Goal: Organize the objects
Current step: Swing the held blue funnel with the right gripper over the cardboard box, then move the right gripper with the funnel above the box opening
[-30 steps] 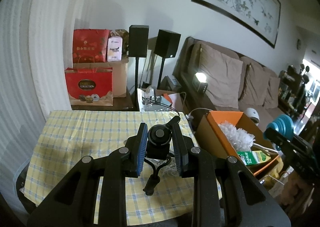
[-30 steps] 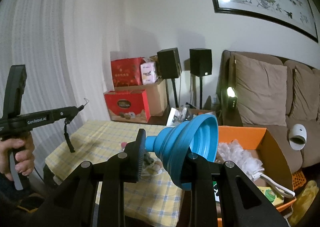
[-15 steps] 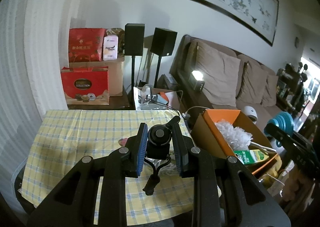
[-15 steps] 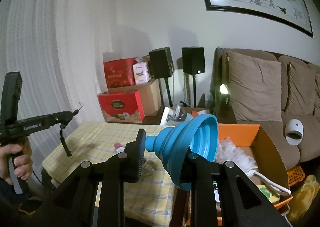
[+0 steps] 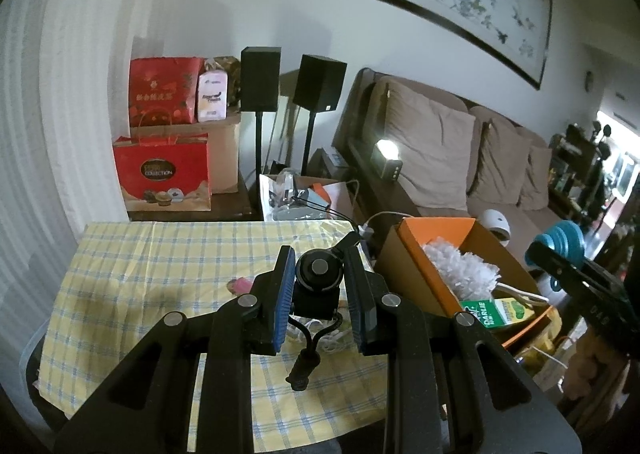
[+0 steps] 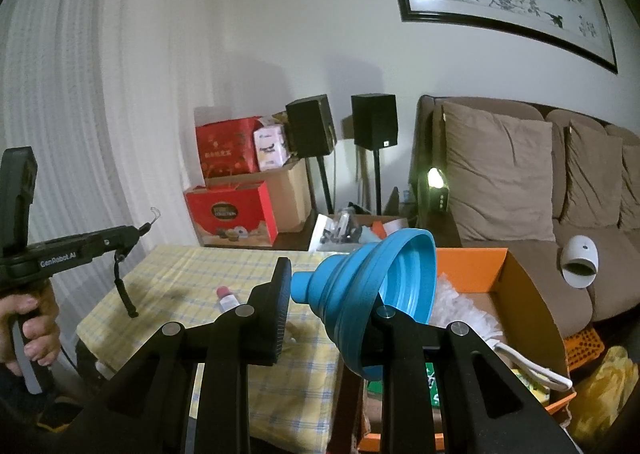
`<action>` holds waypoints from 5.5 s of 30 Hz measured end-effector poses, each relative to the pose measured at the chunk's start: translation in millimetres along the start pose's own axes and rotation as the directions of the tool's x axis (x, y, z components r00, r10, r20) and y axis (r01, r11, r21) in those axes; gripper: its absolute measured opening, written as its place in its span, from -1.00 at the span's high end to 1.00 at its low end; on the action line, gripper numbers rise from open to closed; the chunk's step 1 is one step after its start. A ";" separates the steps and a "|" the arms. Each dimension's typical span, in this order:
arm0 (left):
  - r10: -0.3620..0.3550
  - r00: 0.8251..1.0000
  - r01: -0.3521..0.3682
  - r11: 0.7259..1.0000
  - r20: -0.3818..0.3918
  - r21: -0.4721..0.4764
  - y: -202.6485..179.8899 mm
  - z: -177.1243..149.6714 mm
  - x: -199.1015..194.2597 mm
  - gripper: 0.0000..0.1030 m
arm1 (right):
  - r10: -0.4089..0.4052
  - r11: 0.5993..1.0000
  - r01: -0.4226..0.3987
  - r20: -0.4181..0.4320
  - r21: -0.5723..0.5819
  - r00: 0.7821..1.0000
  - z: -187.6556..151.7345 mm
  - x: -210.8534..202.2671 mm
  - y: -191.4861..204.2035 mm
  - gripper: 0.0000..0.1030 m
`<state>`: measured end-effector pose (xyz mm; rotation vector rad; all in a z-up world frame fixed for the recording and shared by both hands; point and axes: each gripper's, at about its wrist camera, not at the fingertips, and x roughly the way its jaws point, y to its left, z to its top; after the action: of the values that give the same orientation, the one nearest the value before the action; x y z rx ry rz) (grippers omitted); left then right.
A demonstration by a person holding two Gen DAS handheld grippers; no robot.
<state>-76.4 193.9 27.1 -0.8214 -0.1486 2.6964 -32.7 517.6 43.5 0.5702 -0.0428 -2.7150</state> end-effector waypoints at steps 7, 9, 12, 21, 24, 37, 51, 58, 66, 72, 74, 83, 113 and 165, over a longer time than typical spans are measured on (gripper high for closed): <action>-0.002 1.000 0.002 1.000 -0.001 0.000 -0.7 0.9 1.7 0.56 | 0.000 1.000 0.000 -0.012 0.007 1.000 -0.3 3.5 -3.9 0.55; -0.004 1.000 0.004 1.000 -0.004 0.002 -2.3 0.7 3.1 0.56 | -0.003 1.000 0.003 -0.014 0.009 1.000 -0.5 4.3 -5.2 0.55; -0.011 1.000 0.011 1.000 -0.009 0.005 -5.0 0.4 5.6 0.56 | -0.005 1.000 0.005 -0.015 0.013 1.000 -0.5 4.5 -6.2 0.54; -0.025 1.000 0.025 1.000 -0.018 0.007 -12.0 -2.0 12.5 0.56 | -0.008 1.000 0.009 -0.027 0.026 1.000 -0.7 7.0 -9.7 0.54; -0.028 0.999 0.028 1.000 -0.021 0.005 -12.6 -2.6 14.3 0.56 | -0.004 0.999 0.005 -0.025 0.032 1.000 -0.5 5.8 -9.9 0.54; -0.045 0.998 0.046 0.999 -0.035 0.015 -21.4 -5.3 19.8 0.56 | -0.021 0.999 0.021 -0.029 0.031 0.999 -1.0 8.6 -13.5 0.54; -0.063 0.997 0.064 0.998 -0.044 0.029 -31.6 -4.7 24.9 0.56 | -0.053 0.998 0.054 -0.031 0.037 0.998 -1.8 4.6 -23.9 0.54; -0.075 0.996 0.077 0.996 -0.052 0.036 -37.6 -6.3 26.9 0.56 | -0.070 0.997 0.071 -0.026 0.037 0.997 -0.9 2.2 -30.1 0.54; -0.081 0.995 0.083 0.996 -0.055 0.040 -41.7 -6.7 28.4 0.56 | -0.100 0.993 0.101 -0.025 0.060 0.995 0.1 0.0 -44.7 0.54; -0.084 0.995 0.087 0.995 -0.058 0.045 -45.3 -7.3 29.1 0.56 | -0.162 0.985 0.164 -0.028 0.055 0.986 -0.2 -0.6 -52.2 0.54; -0.086 0.995 0.088 0.995 -0.059 0.045 -45.9 -8.0 29.4 0.56 | -0.168 0.984 0.169 -0.028 0.056 0.985 0.1 -1.2 -54.2 0.54; -0.083 0.995 0.086 0.995 -0.057 0.047 -46.1 -8.0 29.3 0.56 | -0.164 0.985 0.165 -0.028 0.053 0.986 -0.6 -1.1 -52.7 0.54; -0.094 0.993 0.098 0.993 -0.070 0.060 -58.1 -13.7 36.7 0.56 | -0.191 0.980 0.192 -0.033 0.050 0.981 -1.1 -1.0 -59.4 0.54; -0.198 0.980 0.200 0.967 -0.028 0.159 -123.7 8.2 35.4 0.56 | -0.242 0.960 0.244 -0.036 0.135 0.970 0.8 -16.9 -101.5 0.53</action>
<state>-75.3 322.3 38.7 -0.7328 -0.0089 2.4776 -53.7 618.4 40.3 0.6817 -0.1688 -2.9619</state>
